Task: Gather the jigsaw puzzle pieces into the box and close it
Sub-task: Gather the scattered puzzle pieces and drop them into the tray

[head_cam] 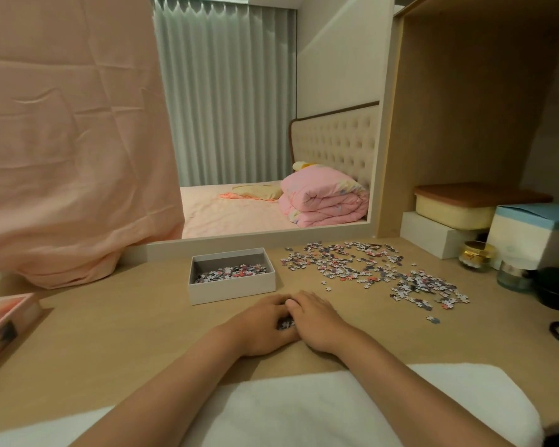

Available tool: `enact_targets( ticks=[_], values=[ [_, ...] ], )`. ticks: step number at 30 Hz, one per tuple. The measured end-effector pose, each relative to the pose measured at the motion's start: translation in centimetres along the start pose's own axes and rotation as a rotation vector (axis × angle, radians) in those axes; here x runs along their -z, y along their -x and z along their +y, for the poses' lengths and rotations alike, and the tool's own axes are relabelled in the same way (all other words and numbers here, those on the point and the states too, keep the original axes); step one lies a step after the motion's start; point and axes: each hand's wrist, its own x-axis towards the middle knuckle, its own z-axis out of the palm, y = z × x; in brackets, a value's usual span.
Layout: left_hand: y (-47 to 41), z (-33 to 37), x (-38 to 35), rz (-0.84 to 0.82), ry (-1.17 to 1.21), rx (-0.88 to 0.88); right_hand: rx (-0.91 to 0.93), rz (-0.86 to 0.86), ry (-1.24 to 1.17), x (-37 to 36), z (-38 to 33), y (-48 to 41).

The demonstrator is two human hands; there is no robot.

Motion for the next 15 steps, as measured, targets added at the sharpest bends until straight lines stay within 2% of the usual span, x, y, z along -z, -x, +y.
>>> enact_targets(
  ticks=[4, 7, 9, 11, 15],
  values=[
    [2.8, -1.7, 1.9, 0.038, -0.027, 0.047, 0.016, -0.014, -0.323, -1.6, -3.1, -0.5],
    [4.6, -2.8, 2.8, 0.055, -0.077, 0.14, 0.023, 0.102, -0.492, -1.2, -3.6, -1.2],
    [5.5, -3.1, 3.1, 0.027, -0.117, 0.208, 0.017, 0.205, -0.363, 0.1, -2.6, -1.7],
    [5.9, -3.1, 3.2, -0.072, -0.192, 0.252, -0.015, 0.217, -0.16, 1.5, -0.8, -2.2],
    [5.5, -2.3, 3.0, -0.175, -0.196, 0.285, -0.095, 0.01, 0.196, 2.2, 1.9, -3.2]
  ],
)
